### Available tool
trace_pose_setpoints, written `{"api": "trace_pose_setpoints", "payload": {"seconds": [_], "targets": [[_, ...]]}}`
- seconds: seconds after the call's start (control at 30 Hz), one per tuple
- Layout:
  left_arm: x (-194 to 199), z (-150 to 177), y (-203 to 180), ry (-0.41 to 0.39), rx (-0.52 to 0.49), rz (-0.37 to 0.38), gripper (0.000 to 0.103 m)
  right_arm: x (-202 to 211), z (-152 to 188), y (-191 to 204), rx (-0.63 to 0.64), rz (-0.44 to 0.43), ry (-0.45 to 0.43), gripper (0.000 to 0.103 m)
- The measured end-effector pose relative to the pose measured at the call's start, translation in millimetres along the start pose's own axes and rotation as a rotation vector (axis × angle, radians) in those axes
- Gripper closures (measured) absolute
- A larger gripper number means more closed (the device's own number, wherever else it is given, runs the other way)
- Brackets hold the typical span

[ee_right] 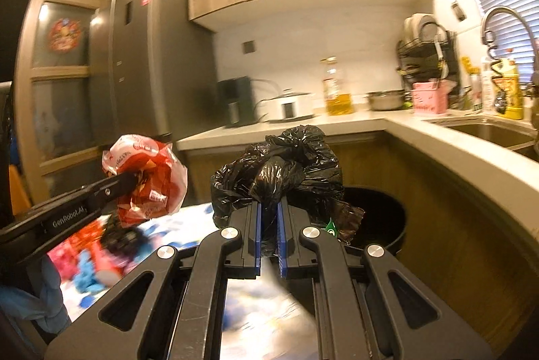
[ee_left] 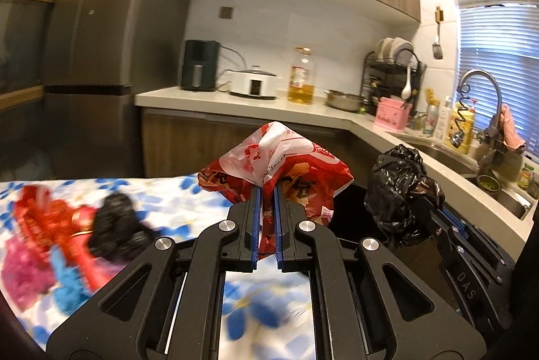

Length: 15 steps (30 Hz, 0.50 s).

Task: Collect trash
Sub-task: 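Carry the snack bag and black bag over the black trash bin with both tools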

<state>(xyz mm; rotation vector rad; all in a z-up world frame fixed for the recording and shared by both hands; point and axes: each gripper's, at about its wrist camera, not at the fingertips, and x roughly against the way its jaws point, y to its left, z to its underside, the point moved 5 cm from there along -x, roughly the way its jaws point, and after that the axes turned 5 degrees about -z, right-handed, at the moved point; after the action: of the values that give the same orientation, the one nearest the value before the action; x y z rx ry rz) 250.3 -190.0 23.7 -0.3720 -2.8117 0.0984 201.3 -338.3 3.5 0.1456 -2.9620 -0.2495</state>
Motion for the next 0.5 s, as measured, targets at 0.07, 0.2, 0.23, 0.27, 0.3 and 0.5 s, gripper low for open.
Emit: {"api": "trace_pose_setpoints", "payload": {"seconds": [0.07, 0.2, 0.23, 0.27, 0.3, 0.5], "targets": [[-18, 0, -12, 0.007, 0.0, 0.017, 0.097, -9, -3, -17, -0.021, 0.025, -0.004, 0.094], [-47, 2, -34, 0.02, -0.007, 0.05, 0.097, -22, -4, -40, -0.047, 0.056, -0.003, 0.094], [-55, 2, -39, 0.026, -0.008, 0.055, 0.097, -22, -4, -45, -0.049, 0.06, -0.005, 0.094], [-62, 1, -45, 0.03, -0.011, 0.056, 0.097, -25, -5, -49, -0.053, 0.064, -0.006, 0.094], [-66, 2, -48, 0.033, -0.011, 0.062, 0.097, -29, -5, -53, -0.055, 0.07, -0.006, 0.094], [-89, 6, -63, 0.048, -0.024, 0.085, 0.097, -40, -9, -68, -0.045, 0.094, -0.016, 0.094]]}}
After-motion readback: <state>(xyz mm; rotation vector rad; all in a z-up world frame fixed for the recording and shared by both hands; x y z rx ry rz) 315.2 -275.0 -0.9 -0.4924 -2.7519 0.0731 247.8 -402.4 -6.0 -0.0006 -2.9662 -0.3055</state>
